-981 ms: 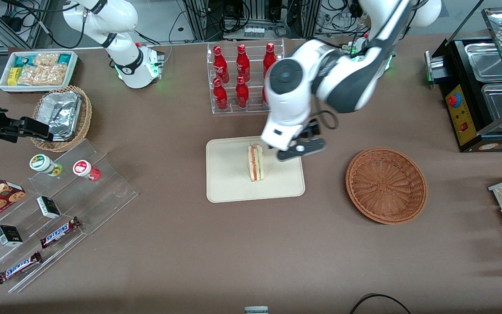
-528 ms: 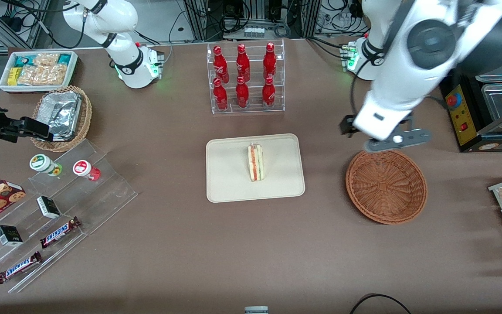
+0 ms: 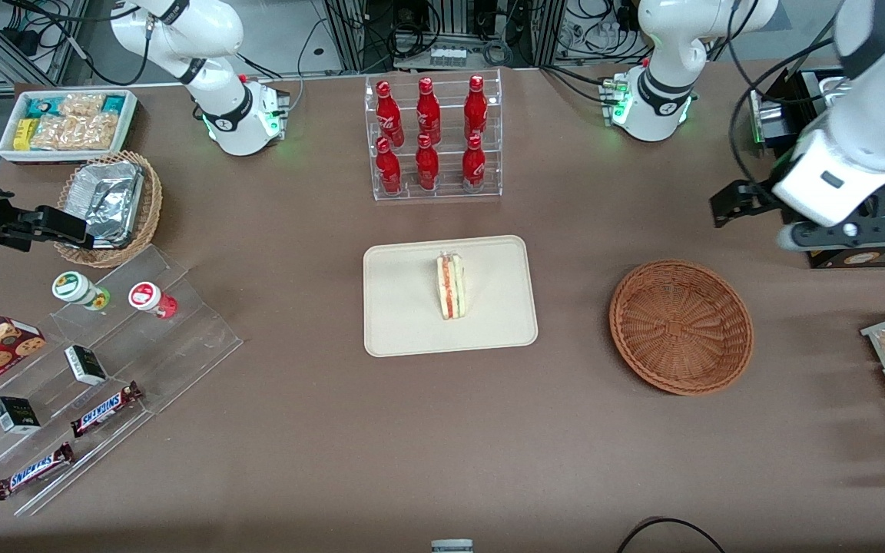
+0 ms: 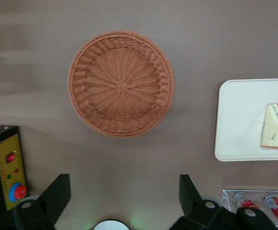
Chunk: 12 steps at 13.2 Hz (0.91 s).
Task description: Place sandwich from basket to tray
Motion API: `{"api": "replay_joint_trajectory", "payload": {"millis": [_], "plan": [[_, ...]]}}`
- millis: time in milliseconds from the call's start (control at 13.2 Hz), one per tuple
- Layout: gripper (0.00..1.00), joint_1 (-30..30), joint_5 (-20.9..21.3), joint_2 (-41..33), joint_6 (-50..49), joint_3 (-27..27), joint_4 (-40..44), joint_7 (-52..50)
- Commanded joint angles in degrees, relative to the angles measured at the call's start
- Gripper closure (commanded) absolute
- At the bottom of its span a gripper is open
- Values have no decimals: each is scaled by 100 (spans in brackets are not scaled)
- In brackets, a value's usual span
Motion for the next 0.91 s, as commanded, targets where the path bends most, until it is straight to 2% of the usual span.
{"api": "replay_joint_trajectory", "payload": {"millis": [0,377,679,830], "plan": [[0,287,-90,-225,35,-44,-227,394],[0,95,-99,-23,105,439,-7,491],[0,-458,-99,-14,114,1045,125,887],[0,-573,-90,-14,123,1152,125,905]]}}
